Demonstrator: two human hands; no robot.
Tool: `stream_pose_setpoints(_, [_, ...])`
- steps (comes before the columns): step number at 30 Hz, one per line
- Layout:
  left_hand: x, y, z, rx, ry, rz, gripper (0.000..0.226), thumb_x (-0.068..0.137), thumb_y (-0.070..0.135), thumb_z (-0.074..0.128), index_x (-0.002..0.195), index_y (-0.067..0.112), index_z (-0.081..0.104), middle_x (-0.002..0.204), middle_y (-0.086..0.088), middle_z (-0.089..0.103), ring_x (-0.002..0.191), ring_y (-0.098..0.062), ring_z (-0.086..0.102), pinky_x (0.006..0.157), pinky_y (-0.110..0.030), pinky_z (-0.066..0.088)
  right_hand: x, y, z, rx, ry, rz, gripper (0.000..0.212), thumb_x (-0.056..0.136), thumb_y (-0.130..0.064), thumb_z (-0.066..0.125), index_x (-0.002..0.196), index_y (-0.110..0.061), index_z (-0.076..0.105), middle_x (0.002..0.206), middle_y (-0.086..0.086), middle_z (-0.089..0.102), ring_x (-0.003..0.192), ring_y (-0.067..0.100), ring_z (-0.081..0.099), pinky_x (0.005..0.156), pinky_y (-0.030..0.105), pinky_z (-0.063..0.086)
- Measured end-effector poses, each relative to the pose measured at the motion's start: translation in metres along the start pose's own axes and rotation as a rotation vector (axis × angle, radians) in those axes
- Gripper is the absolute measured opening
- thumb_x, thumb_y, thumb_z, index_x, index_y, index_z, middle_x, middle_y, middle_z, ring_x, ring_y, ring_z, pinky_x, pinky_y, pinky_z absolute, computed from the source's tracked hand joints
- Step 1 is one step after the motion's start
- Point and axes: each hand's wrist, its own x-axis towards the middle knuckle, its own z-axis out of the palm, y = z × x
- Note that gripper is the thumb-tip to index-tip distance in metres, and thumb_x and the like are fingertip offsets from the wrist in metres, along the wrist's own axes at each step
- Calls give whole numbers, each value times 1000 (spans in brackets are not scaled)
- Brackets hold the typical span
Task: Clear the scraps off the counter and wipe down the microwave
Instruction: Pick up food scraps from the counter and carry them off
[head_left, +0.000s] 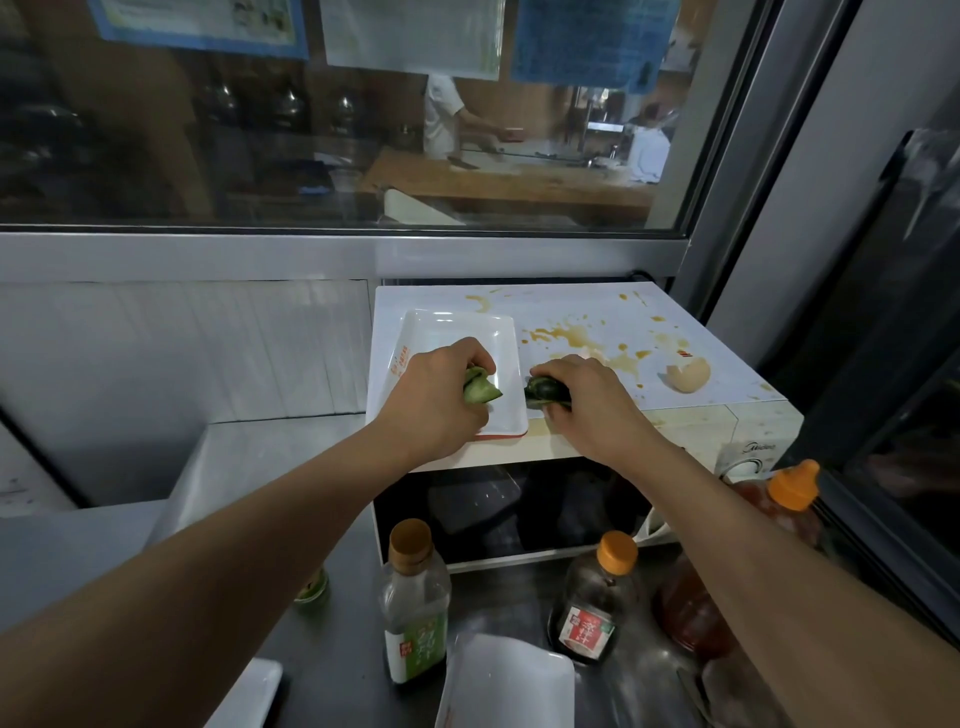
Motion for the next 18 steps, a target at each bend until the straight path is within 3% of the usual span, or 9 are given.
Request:
stream_pose_setpoints(9, [0, 0, 1, 3, 6, 1, 32, 79, 10, 68, 108, 17, 56, 100, 3, 59, 83, -14, 47, 69, -19, 33, 2, 1, -2, -5, -21, -10, 22, 85, -6, 58, 106, -10, 64, 105, 7, 61, 96, 23, 51, 79, 28, 39])
stream_pose_setpoints(18, [0, 2, 1, 0, 5, 12, 32, 78, 9, 68, 106, 18, 56, 95, 6, 55, 81, -13, 49, 60, -10, 32, -1, -2, -8, 28, 12, 2, 22, 86, -9, 61, 108, -9, 64, 105, 7, 64, 95, 23, 54, 79, 27, 40])
